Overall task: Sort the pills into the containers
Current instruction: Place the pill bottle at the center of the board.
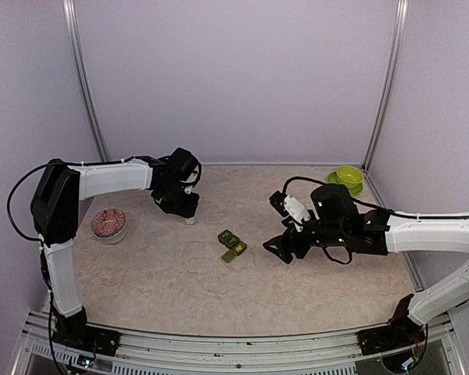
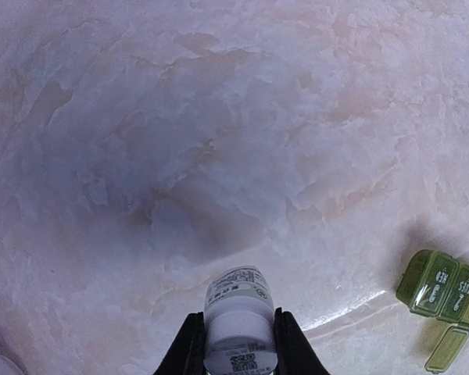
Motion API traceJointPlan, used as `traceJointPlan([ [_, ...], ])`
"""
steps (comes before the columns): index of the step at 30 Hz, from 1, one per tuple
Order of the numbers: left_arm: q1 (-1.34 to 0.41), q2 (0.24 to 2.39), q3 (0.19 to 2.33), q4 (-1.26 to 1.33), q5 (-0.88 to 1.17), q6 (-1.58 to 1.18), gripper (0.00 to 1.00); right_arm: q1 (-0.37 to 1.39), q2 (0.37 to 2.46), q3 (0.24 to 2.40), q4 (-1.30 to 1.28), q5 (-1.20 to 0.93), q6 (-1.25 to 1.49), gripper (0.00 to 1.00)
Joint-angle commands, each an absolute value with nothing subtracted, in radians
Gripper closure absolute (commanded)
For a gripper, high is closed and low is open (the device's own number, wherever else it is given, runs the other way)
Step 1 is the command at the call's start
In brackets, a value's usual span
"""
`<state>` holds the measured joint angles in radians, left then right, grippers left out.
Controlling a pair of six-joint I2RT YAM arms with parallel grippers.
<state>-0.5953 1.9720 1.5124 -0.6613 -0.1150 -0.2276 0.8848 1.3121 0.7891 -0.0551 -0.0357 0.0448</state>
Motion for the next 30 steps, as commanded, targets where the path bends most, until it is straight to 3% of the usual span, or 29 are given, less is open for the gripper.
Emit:
traceJointPlan([
  [1,-0.554,2.008,1.564,-0.621,-0.076,-0.227,0.84,0.878,1.296,0.784,-0.053,0.019,0.074,0.08],
  [16,-0.433,2.142,1.679,-0.594,-0.071,-0.206,0.84,0.872,1.335,0.791,-0.050,0.049,0.117,0.08],
  [25,-0.422,2.168,1.685,-0.583,-0.068,-0.211,0.72,0.873,1.357,0.798,-0.045,0.041,0.127,0.08],
  [30,-0.422,2.155,1.682,-0.576,-0.070,-0.214,0.51,0.872,1.369,0.804,-0.043,0.037,0.128,0.08],
])
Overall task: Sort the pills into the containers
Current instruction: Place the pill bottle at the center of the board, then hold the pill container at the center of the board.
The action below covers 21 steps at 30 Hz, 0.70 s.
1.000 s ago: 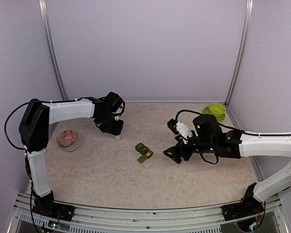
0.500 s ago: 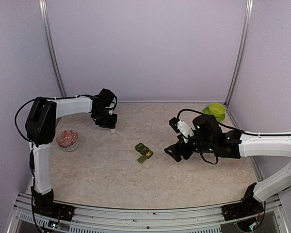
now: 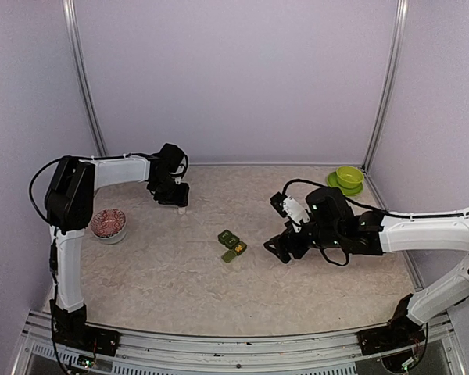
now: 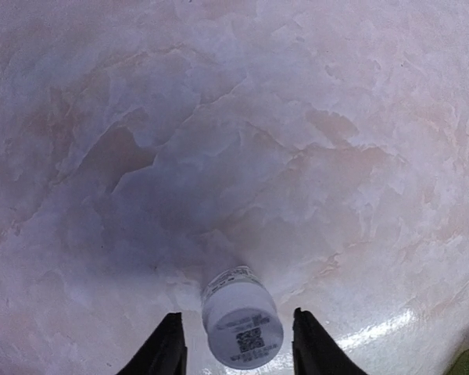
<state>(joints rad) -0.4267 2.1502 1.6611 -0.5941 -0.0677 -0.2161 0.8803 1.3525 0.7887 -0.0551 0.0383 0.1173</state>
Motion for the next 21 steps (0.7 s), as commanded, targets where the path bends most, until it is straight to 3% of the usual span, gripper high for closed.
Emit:
traceJointPlan([
  [1,-0.422,2.154,1.683,-0.575,-0.072,-0.213,0.46,0.872,1.371,0.805,-0.042,0.037,0.129,0.07],
  [8,-0.423,2.115,1.679,-0.575,-0.075,-0.218,0.22,0.872,1.390,0.810,-0.028,0.014,0.118,0.06],
  [12,-0.434,2.050,1.654,-0.558,-0.076,-0.222,0.03,0.873,1.417,0.817,-0.012,0.001,0.097,0.05],
  [21,-0.528,1.908,1.518,-0.443,0.014,-0.259,0.01,0.898,1.545,0.887,0.015,0.051,0.073,0.01],
])
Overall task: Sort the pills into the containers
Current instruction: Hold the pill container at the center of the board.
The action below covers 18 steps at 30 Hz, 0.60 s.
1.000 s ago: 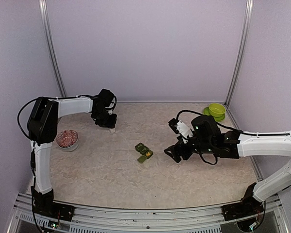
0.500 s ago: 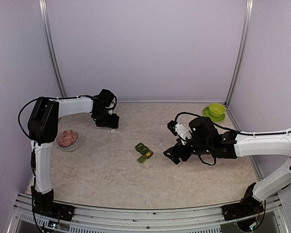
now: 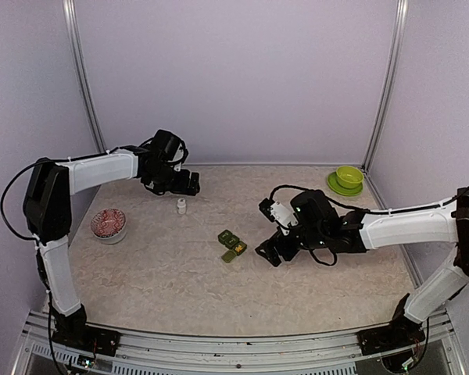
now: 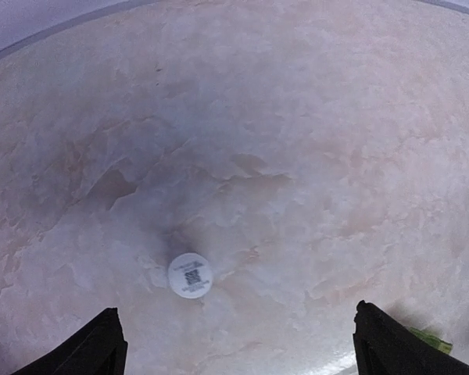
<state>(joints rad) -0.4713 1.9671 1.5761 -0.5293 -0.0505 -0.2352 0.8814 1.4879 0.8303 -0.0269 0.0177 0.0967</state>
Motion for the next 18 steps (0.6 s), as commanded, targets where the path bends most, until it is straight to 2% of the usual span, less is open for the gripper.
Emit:
traceJointPlan([
  [1,-0.540,1.904,1.500,-0.425,0.028,-0.267,0.01,0.909,1.569,0.901,0.016,0.061,0.068,0.00],
  [9,-0.600,1.959,1.400,-0.268,0.159,-0.307,0.01,1.006,1.765,1.041,0.001,0.199,0.046,0.00],
  [18,-0.604,2.017,1.340,-0.171,0.244,-0.311,0.02,1.065,1.885,1.111,0.028,0.272,0.039,0.00],
])
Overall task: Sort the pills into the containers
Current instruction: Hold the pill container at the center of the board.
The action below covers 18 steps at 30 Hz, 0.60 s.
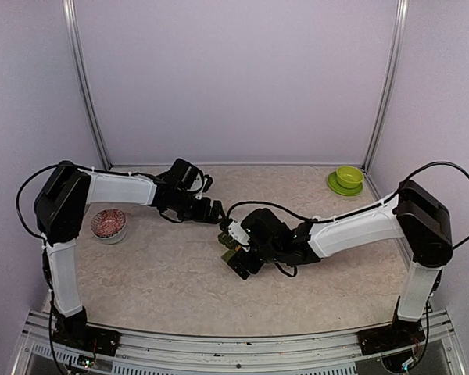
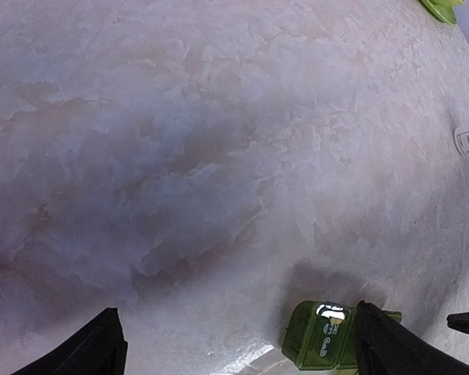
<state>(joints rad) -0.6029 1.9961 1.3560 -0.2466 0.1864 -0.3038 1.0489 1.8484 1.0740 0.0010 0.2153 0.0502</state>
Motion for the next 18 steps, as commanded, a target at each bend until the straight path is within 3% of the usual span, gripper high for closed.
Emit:
traceJointPlan([
  [1,-0.603,2.023,1.334,-0.164,0.252,-0.313,0.04,1.069,1.892,1.112,0.032,0.274,0.035,0.00],
  [12,-0.605,2.036,1.218,-0.019,0.382,-0.361,0.26,1.074,1.868,1.059,0.075,0.263,0.039,0.00],
  [18,-0.606,2.019,1.126,0.101,0.436,-0.364,0.26,1.057,1.833,1.006,0.109,0.201,0.059,0.00],
])
